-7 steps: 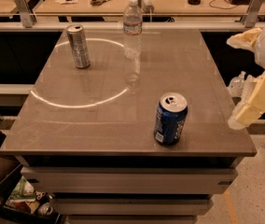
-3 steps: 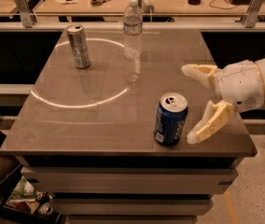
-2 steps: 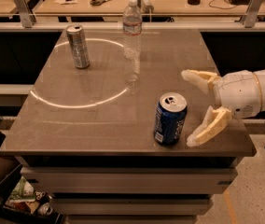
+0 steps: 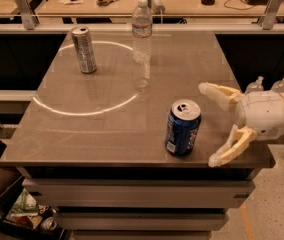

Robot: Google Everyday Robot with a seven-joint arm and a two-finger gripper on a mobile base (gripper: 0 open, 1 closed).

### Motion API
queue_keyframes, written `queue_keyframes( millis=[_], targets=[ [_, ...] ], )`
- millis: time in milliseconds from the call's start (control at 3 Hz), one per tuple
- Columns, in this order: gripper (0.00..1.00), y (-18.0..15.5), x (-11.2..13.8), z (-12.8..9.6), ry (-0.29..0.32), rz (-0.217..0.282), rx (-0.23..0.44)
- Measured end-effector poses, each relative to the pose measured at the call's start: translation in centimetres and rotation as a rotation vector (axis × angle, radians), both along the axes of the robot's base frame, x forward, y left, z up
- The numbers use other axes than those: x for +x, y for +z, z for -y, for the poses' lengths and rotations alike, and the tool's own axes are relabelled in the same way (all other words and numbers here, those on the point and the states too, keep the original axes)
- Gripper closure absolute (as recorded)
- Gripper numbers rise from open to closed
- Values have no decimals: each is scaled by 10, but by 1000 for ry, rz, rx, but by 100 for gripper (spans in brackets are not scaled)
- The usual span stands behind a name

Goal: Move pepsi can near water bottle

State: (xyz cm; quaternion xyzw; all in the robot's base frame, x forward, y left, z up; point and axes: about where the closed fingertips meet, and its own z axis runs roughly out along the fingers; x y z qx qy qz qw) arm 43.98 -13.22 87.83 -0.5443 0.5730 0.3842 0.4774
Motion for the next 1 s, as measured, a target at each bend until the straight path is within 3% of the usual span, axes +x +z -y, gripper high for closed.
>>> queue_keyframes(
  millis=[333, 1000],
  targets=[
    [0, 7, -9, 1, -2, 6, 20],
    [0, 25, -15, -23, 25, 19, 12]
  ],
)
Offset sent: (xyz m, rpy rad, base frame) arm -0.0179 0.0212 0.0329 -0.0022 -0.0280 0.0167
